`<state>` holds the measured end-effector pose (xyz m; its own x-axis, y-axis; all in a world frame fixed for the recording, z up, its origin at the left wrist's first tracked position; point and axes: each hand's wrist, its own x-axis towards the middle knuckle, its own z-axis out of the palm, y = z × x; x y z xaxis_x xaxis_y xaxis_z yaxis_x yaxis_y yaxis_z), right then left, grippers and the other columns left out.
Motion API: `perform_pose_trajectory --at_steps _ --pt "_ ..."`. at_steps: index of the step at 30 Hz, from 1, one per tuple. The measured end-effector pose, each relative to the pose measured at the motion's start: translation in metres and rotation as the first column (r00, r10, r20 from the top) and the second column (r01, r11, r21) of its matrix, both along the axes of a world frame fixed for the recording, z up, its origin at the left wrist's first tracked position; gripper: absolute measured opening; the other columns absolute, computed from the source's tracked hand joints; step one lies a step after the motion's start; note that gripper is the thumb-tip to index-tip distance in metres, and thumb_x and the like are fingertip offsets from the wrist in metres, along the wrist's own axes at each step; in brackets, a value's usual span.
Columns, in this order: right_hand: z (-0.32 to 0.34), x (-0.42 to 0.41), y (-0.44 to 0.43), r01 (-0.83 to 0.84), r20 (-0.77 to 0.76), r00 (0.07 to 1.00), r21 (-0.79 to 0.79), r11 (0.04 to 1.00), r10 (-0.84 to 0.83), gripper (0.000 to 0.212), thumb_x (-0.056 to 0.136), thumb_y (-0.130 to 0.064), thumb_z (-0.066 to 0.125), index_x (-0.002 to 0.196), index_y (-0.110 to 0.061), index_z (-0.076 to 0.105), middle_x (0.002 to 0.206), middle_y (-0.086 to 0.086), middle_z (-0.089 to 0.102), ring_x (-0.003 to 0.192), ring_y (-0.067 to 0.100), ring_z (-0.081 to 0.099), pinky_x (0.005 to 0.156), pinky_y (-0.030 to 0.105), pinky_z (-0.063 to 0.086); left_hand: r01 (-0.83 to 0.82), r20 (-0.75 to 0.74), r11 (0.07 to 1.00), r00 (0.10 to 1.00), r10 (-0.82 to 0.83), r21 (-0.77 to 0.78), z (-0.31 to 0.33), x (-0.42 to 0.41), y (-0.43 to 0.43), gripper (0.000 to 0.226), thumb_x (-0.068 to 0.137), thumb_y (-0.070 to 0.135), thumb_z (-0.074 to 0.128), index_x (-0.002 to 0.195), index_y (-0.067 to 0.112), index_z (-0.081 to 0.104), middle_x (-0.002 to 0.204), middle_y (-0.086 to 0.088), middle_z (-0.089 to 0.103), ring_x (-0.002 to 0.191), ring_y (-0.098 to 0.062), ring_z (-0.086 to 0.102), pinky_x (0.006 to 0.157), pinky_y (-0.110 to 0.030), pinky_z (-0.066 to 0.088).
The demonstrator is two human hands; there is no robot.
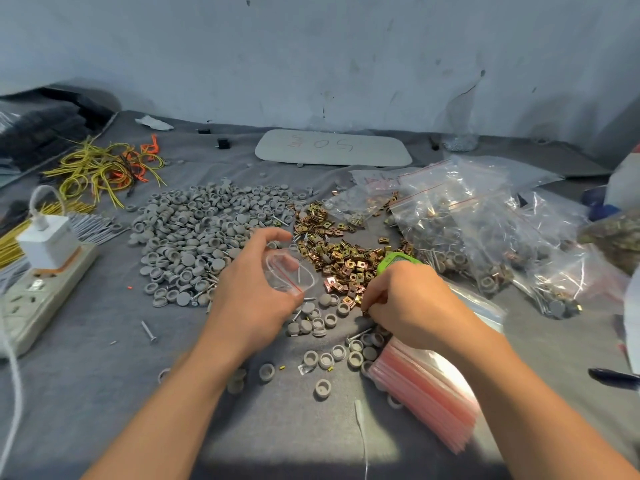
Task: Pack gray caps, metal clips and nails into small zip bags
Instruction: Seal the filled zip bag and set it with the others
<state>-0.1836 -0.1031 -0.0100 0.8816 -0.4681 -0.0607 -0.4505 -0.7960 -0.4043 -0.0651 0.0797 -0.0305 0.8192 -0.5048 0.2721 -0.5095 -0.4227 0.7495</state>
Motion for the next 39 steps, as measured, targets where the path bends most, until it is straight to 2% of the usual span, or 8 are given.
perform_pose_trajectory --at_steps 5,8,13,17,22,28,34,39 --pt "-0.003 -0.002 -0.002 0.060 0.120 0.990 0.115 0.992 -0.074 0.027 0.083 -0.013 0.072 0.068 -0.035 0.076 0.073 -0.019 0.071 0.070 0.001 0.066 0.061 0.018 0.056 0.001 0.001 1.000 1.000 -0.001 0.002 -0.001 -0.011 -0.009 0.073 0.073 0.004 0.083 0.121 0.046 0.049 0.101 0.014 0.069 0.068 0.010 0.061 0.051 -0.008 0.041" --pt "-0.003 -0.002 0.001 0.132 0.217 0.954 0.313 0.941 -0.206 0.022 0.091 -0.011 0.067 0.075 -0.025 0.074 0.073 -0.008 0.076 0.070 0.011 0.072 0.068 0.031 0.061 -0.025 0.016 1.000 1.000 0.025 -0.019 0.001 -0.017 -0.010 0.070 0.073 0.011 0.084 0.120 0.048 0.049 0.100 0.015 0.069 0.072 0.003 0.063 0.054 -0.012 0.042" --pt "0.002 -0.003 0.012 -0.057 0.375 0.878 0.698 0.713 -0.297 0.022 0.090 0.007 0.063 0.086 -0.011 0.075 0.072 0.013 0.076 0.058 0.022 0.067 0.054 0.032 0.048 -0.066 0.040 0.997 0.997 0.068 -0.045 0.002 -0.025 -0.014 0.072 0.071 0.013 0.085 0.120 0.051 0.048 0.096 0.019 0.069 0.082 0.000 0.064 0.064 -0.012 0.042" --pt "0.006 -0.003 0.015 -0.204 0.423 0.861 0.794 0.572 -0.281 0.022 0.086 0.014 0.069 0.088 -0.005 0.080 0.076 0.018 0.076 0.061 0.021 0.071 0.052 0.022 0.052 -0.058 0.091 0.997 0.994 0.062 -0.041 -0.002 -0.028 -0.019 0.068 0.075 0.020 0.086 0.122 0.051 0.047 0.099 0.018 0.068 0.089 -0.001 0.063 0.070 -0.015 0.041" --pt "0.006 -0.001 0.018 -0.254 0.503 0.825 0.738 0.625 -0.258 0.030 0.077 0.012 0.074 0.080 -0.015 0.084 0.074 0.020 0.075 0.061 0.025 0.068 0.052 0.024 0.048 -0.027 0.109 1.000 0.994 0.028 -0.015 -0.003 -0.026 -0.021 0.069 0.076 0.025 0.087 0.122 0.054 0.044 0.100 0.017 0.068 0.089 -0.003 0.063 0.072 -0.024 0.046" --pt "0.004 0.007 0.023 -0.268 0.583 0.760 0.682 0.680 -0.286 0.028 0.074 0.012 0.079 0.074 -0.016 0.083 0.069 0.011 0.075 0.058 0.017 0.067 0.058 0.026 0.055 0.003 0.120 1.000 0.993 -0.006 0.021 -0.004 -0.020 -0.025 0.074 0.073 0.027 0.090 0.121 0.057 0.043 0.097 0.021 0.065 0.083 0.008 0.057 0.062 -0.006 0.038" --pt "0.000 0.015 0.035 -0.239 0.672 0.736 0.361 0.901 -0.074 0.035 0.082 0.006 0.076 0.092 -0.027 0.085 0.079 -0.019 0.077 0.068 -0.002 0.071 0.064 0.017 0.053 0.044 0.121 0.998 0.991 -0.049 0.044 -0.006 -0.015 -0.030 0.071 0.074 0.014 0.078 0.118 0.058 0.044 0.092 0.019 0.068 0.077 0.004 0.059 0.058 -0.007 0.039" --pt "0.002 0.021 0.039 -0.180 0.680 0.733 0.213 0.960 -0.014 0.023 0.092 -0.007 0.073 0.093 -0.028 0.082 0.073 -0.033 0.068 0.068 -0.007 0.066 0.064 0.006 0.043 0.063 0.112 0.998 0.992 -0.064 0.007 -0.004 -0.014 -0.030 0.060 0.077 0.025 0.079 0.113 0.060 0.045 0.086 0.025 0.067 0.077 0.006 0.062 0.059 -0.008 0.042"
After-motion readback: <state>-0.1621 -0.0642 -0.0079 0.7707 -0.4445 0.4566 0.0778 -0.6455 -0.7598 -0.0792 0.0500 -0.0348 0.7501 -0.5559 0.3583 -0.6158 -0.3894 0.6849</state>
